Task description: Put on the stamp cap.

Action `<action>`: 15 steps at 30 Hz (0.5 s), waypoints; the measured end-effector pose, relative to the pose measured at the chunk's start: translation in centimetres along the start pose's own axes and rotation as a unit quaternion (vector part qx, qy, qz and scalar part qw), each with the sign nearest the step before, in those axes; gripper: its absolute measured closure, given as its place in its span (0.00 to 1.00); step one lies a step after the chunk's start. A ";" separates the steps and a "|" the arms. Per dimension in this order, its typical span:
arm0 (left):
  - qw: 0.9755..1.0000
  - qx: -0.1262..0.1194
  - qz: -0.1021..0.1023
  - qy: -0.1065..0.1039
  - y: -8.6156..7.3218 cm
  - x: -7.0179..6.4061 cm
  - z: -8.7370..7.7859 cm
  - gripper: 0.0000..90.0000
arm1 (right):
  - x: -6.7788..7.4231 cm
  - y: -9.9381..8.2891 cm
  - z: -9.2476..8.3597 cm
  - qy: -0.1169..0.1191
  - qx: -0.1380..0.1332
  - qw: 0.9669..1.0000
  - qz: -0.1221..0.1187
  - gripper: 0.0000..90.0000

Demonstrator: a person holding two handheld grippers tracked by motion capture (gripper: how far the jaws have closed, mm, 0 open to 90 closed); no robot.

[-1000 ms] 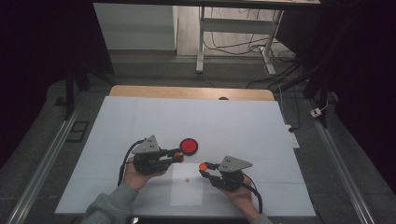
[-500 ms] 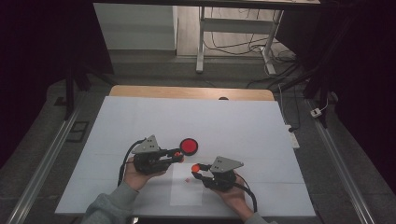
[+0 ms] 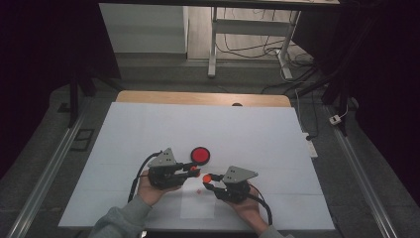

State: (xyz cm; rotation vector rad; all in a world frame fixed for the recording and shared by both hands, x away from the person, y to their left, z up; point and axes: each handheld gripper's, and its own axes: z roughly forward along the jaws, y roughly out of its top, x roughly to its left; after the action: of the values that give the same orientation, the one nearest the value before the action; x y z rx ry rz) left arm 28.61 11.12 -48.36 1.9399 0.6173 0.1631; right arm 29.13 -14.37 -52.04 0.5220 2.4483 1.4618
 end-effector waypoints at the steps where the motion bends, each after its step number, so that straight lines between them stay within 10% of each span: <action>1: 1.000 0.000 -0.001 -0.001 -0.1 0.0 0.1 0.81 | 0.0 0.0 0.0 0.001 -0.001 1.000 0.000 0.72; 15: 1.000 0.004 -0.003 -0.014 -0.3 -0.2 0.9 0.81 | 0.0 0.0 -0.1 0.002 -0.005 1.000 0.001 0.72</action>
State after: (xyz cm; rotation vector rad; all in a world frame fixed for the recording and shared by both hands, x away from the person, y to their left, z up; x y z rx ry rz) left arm 28.67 10.37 -49.04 1.9439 0.6065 0.1298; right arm 29.13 -14.40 -51.98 0.5206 2.4432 1.4757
